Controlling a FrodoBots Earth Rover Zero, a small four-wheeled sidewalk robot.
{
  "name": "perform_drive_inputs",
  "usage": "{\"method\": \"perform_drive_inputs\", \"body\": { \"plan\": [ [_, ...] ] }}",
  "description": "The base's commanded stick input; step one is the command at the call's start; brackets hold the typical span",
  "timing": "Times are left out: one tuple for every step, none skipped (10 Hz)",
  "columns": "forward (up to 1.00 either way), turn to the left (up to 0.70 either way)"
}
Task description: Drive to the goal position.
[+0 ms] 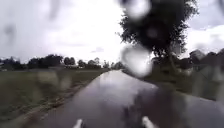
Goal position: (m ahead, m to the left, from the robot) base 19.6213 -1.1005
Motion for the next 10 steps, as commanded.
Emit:
{"method": "perform_drive_inputs", "body": {
  "plan": [
    [0.85, 0.00],
    [0.85, 0.00],
    [0.85, 0.00],
    [0.85, 0.00],
    [0.85, 0.00],
    [0.85, 0.00],
    [0.85, 0.00],
    [0.85, 0.00],
    [0.85, 0.00],
    [0.85, 0.00]
  ]
}}
